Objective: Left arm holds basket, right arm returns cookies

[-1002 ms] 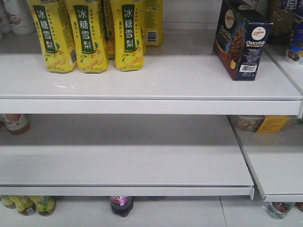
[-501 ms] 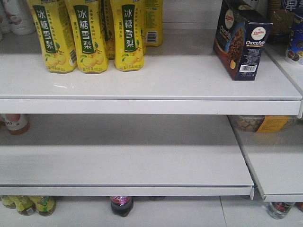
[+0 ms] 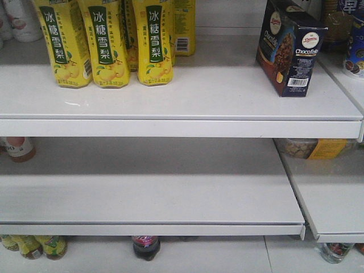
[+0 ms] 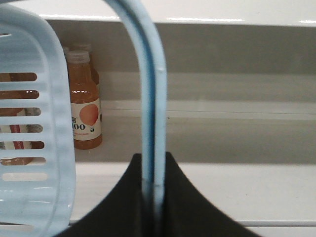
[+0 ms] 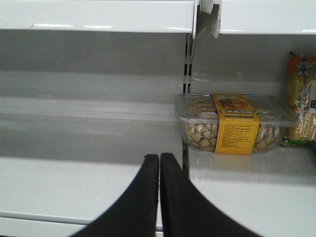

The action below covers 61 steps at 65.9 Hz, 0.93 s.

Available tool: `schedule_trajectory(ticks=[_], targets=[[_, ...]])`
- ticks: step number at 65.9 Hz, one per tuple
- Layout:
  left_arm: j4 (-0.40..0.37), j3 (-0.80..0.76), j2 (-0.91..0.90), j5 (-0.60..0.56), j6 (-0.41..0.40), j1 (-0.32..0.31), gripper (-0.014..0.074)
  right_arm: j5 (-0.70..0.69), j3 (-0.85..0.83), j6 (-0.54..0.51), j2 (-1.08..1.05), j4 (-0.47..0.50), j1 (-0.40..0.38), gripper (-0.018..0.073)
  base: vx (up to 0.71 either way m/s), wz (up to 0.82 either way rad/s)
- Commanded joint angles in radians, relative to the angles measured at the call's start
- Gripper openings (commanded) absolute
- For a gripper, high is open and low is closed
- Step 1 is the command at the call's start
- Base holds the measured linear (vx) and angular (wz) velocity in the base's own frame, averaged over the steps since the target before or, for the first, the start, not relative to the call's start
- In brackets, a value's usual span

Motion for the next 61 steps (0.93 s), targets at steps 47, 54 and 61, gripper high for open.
schedule_trajectory(ticks=[47, 54, 61], targets=[[0.011, 0.009, -0.023, -0.098, 0.020, -0.004, -0.0006, -0.085, 0.001, -0.001, -0.009, 0.037, -0.005, -0.0009, 0.00, 0.00], [0.011, 0.009, -0.023, -0.098, 0.020, -0.004, -0.0006, -0.085, 0.001, -0.001, -0.009, 0.037, -0.005, -0.0009, 0.00, 0.00], [0.011, 0.009, -0.023, -0.098, 0.020, -0.004, -0.0006, -0.085, 0.001, -0.001, -0.009, 0.037, -0.005, -0.0009, 0.00, 0.00]])
